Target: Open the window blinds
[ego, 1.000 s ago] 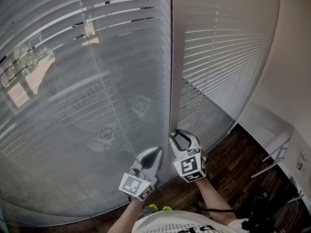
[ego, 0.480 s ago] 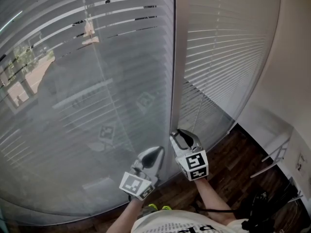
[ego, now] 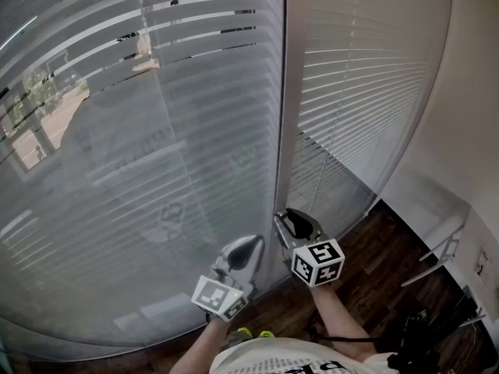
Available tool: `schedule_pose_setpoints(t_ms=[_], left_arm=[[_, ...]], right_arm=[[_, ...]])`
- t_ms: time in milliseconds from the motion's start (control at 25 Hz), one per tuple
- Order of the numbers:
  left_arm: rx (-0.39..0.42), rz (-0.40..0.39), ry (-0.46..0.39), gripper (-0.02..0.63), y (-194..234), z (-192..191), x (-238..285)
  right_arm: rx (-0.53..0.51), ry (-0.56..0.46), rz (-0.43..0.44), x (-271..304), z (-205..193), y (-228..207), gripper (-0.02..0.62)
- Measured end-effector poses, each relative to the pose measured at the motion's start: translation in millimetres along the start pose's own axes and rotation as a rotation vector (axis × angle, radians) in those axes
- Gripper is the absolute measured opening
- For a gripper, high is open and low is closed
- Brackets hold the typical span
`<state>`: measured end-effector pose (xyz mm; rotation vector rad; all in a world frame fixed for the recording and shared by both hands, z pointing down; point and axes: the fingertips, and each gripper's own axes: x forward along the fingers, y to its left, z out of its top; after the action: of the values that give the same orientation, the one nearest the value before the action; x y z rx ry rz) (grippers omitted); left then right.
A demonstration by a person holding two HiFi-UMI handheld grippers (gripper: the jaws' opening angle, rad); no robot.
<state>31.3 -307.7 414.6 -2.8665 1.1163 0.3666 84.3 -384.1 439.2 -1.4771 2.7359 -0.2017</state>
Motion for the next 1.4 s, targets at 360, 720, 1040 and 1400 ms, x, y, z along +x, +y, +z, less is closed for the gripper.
schedule_pose_setpoints(t_ms=[360,720,1040,1400], left_arm=[[0.002,-0.003,0.005,-0.008,-1.0,0.1,0.4],[0.001,-0.003,0.003,-0.008,-0.1,3.2,-2.6],[-0.003,-0.002,-0.007,-0.008,2.7,7.3,-1.1],[-0.002,-0.007,-0.009,-0.008,4.2,5.7,0.4]], right_arm=[[0.175,-0.041,0.025,0.0,0.4,-1.9,0.130],[0.167,-0.038,0.010,0.7,-0.3,-1.9,0.129],[-0.496,0.108,-0.004,-9.5,8.3,11.2,0.147],[-1.006,0.212,-0.065,-1.9,-3.5,18.7,0.129]])
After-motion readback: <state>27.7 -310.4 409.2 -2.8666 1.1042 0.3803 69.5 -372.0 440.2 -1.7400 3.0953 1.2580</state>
